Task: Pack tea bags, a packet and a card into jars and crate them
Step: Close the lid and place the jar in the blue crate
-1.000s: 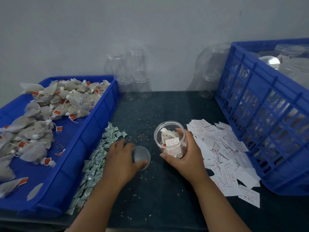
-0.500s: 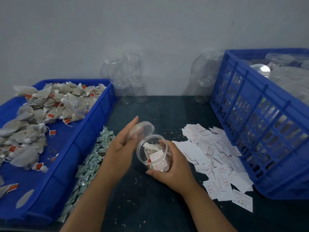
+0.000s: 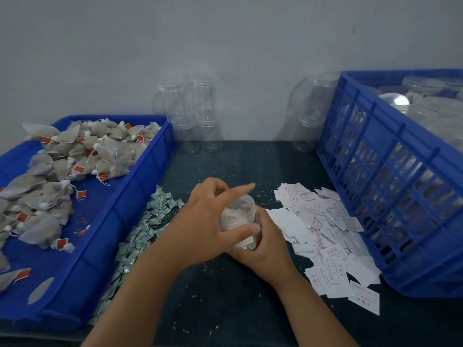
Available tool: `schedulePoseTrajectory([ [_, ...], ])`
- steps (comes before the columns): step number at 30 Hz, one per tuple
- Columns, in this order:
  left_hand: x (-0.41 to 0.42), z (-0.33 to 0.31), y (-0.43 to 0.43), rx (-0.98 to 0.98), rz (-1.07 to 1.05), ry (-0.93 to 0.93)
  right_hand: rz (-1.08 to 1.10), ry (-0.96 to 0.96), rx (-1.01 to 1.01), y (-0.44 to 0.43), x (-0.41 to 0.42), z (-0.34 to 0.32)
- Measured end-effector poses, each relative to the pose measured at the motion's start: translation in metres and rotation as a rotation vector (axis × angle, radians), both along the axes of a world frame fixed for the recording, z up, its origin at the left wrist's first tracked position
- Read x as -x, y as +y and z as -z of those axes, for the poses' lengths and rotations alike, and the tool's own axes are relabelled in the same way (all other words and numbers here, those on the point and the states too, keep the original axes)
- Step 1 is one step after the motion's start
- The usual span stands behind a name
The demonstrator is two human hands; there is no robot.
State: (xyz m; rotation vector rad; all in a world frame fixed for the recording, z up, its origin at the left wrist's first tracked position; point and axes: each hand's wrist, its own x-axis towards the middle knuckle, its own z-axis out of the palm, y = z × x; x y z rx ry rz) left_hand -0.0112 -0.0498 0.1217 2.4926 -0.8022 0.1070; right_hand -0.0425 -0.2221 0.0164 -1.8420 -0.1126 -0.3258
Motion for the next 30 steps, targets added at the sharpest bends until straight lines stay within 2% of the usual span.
schedulePoseTrajectory([
  [8, 0.010, -0.001, -0.014, -0.064, -0.053, -0.038, -0.026, 0.023, 0.080, 0.001, -0.002, 0.004],
  [14, 0.016, 0.008, -0.035, -0.159, -0.170, -0.045, 0.002, 0.048, 0.060, 0.003, -0.004, 0.008],
  [16, 0.015, 0.007, -0.039, -0.116, -0.160, -0.065, 0.001, 0.059, 0.033, 0.001, -0.006, 0.010],
  [20, 0.009, 0.000, -0.034, -0.032, -0.059, -0.027, 0.002, 0.071, 0.029, -0.003, -0.008, 0.009],
  [24, 0.003, -0.007, -0.025, 0.006, 0.090, -0.004, -0.128, 0.113, -0.126, -0.004, -0.005, 0.008],
  [30, -0.006, -0.016, -0.013, 0.168, 0.343, 0.168, -0.282, 0.103, -0.259, -0.007, 0.000, -0.001],
])
